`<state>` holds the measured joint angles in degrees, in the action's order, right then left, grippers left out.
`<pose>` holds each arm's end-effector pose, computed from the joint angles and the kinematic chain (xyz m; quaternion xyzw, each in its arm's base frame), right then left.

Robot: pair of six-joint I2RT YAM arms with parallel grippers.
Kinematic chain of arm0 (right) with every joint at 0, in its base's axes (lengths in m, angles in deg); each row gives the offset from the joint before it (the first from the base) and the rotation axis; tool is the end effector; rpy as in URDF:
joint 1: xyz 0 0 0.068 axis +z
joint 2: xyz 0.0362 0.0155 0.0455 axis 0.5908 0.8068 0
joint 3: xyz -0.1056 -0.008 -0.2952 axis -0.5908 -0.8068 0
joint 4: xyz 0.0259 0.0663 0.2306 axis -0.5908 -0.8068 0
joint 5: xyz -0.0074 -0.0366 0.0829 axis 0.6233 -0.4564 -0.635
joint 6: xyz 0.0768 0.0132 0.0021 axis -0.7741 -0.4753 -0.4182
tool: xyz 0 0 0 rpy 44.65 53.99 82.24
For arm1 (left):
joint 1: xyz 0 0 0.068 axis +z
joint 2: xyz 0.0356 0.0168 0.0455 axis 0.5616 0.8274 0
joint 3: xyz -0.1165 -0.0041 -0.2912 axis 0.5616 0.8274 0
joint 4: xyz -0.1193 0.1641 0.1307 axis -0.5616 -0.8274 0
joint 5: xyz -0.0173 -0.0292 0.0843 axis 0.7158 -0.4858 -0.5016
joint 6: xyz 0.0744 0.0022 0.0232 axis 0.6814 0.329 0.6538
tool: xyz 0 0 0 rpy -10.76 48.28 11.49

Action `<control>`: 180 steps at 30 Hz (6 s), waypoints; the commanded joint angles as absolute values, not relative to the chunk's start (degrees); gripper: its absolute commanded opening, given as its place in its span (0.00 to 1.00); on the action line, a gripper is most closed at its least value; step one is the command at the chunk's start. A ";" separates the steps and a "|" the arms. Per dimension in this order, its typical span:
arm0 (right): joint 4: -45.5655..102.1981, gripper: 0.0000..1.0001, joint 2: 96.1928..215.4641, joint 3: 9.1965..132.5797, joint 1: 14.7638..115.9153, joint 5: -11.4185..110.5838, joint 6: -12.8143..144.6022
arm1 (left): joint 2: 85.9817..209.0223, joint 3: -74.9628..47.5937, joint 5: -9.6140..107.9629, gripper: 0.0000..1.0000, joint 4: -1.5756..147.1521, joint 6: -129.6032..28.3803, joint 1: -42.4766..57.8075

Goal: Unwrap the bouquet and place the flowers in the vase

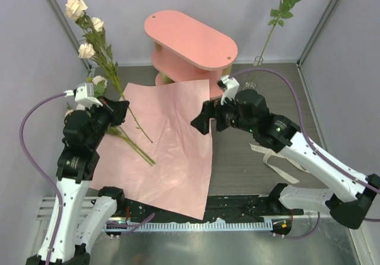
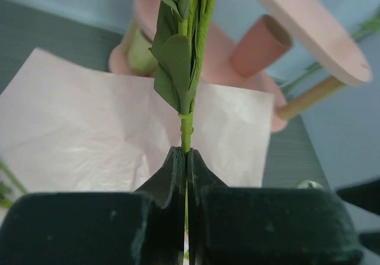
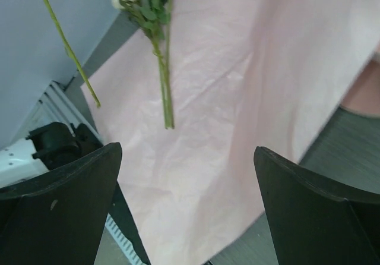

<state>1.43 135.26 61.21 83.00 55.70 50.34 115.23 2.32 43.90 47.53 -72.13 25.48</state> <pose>0.1469 0.1589 0.4081 -0.1826 0.8088 0.3263 0.4539 0.1370 -0.0245 0.4067 -0.1457 0.7527 -0.2475 0.5924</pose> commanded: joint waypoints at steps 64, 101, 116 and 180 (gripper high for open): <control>36.53 0.01 164.21 105.12 61.09 98.64 99.77 | 100.31 14.72 58.93 0.88 47.48 -60.92 9.64; 54.39 0.01 177.85 99.42 52.21 88.95 95.30 | 102.33 14.63 58.67 0.90 47.39 -59.95 9.64; 64.06 0.01 174.94 82.01 47.38 87.20 87.04 | 102.86 14.63 58.84 0.90 47.31 -59.95 9.64; 3.78 0.97 137.45 62.60 49.04 70.19 50.92 | 111.19 10.33 26.48 0.95 36.62 -73.72 9.64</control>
